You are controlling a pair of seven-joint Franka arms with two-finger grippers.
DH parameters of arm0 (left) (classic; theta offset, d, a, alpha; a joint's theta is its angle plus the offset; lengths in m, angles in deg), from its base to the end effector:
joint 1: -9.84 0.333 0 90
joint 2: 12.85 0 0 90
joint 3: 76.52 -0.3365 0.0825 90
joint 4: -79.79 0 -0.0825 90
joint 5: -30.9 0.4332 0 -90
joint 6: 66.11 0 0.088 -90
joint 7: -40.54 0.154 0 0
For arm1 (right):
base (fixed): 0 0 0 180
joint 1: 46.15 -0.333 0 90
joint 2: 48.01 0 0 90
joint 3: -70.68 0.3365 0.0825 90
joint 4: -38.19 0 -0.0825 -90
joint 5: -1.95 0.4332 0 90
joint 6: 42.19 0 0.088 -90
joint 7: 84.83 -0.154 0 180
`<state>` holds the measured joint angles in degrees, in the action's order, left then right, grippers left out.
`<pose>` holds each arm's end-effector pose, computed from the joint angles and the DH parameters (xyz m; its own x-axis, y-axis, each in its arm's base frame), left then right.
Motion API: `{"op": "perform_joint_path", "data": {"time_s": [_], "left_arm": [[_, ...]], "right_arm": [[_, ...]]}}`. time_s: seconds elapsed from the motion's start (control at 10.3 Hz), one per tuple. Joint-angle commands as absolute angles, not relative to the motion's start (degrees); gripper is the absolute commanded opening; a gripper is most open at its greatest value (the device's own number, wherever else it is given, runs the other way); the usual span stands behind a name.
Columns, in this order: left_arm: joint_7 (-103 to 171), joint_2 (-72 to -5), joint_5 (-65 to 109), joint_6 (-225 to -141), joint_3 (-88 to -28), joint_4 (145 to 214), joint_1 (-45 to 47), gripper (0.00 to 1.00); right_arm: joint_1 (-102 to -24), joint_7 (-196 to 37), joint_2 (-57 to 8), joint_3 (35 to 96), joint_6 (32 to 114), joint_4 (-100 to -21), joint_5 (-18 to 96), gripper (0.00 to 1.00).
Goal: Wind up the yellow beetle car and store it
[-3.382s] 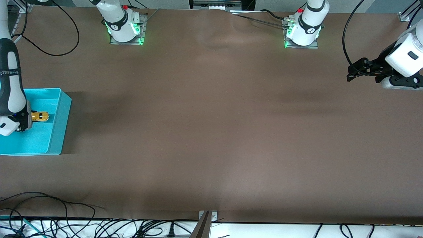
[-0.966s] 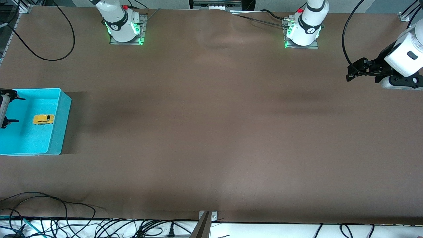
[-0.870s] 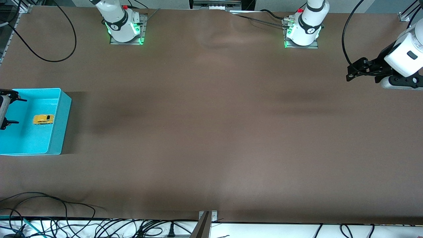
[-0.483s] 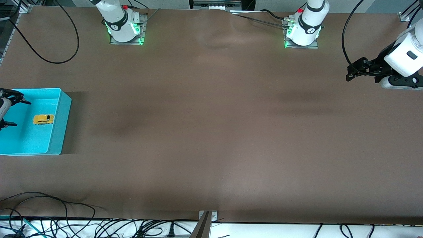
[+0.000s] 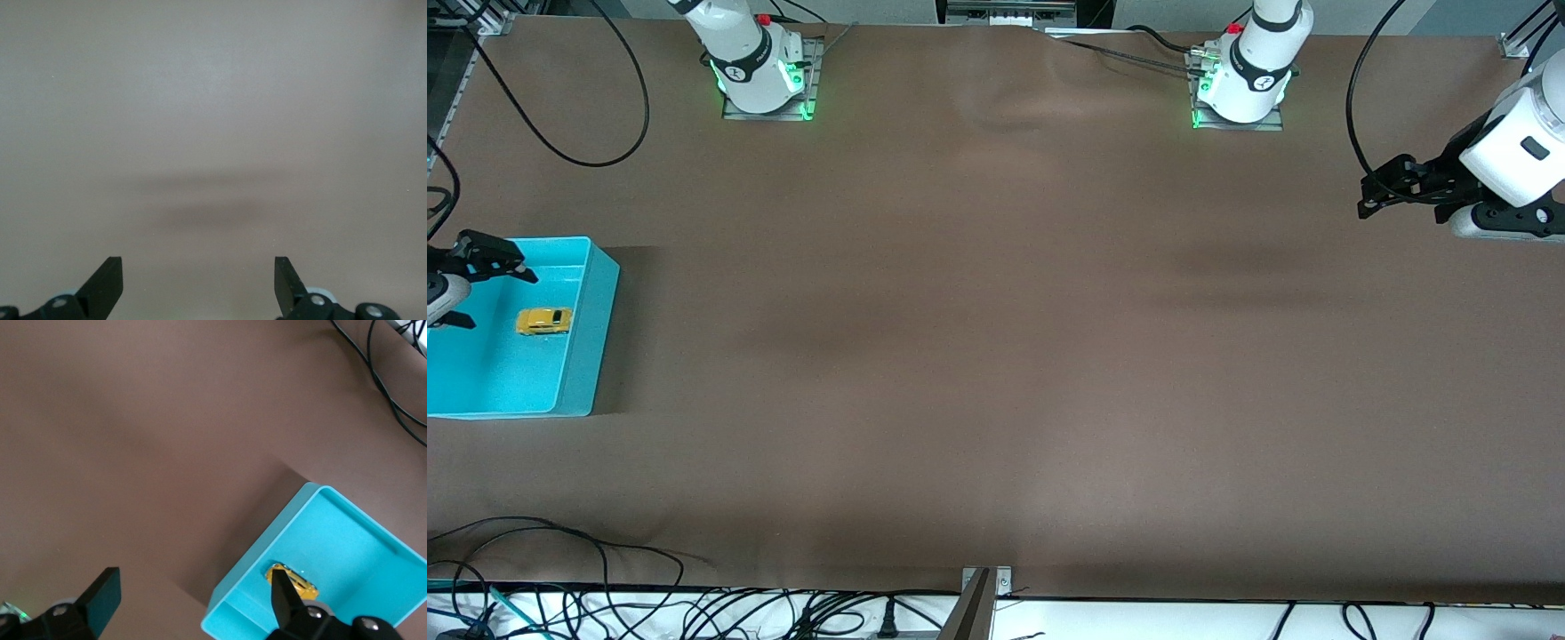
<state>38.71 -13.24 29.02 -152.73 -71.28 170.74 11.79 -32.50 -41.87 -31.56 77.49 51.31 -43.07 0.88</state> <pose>0.5936 -0.0392 0.5807 0.9962 -0.0273 -0.0833 -0.0248 -0.9992 0.0308 0.6846 -0.0938 0.4971 0.8074 0.5885 -0.0420 0.5859 -0.8081 -0.0597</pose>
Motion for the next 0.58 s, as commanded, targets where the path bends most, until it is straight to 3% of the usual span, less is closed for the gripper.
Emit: {"op": "perform_joint_path", "data": {"time_s": [0.0, 0.48], "left_arm": [[38.25, -14.00, 28.43, -151.36, -71.25, 168.82, 11.86, 1.00], [38.25, -14.00, 28.43, -151.36, -71.25, 168.82, 11.86, 1.00]], "right_arm": [[-35.59, -54.53, -36.74, 77.36, 52.38, -48.81, 0.63, 1.00], [-41.31, -79.80, -43.60, 77.45, 52.56, -54.79, 0.63, 1.00]]}}
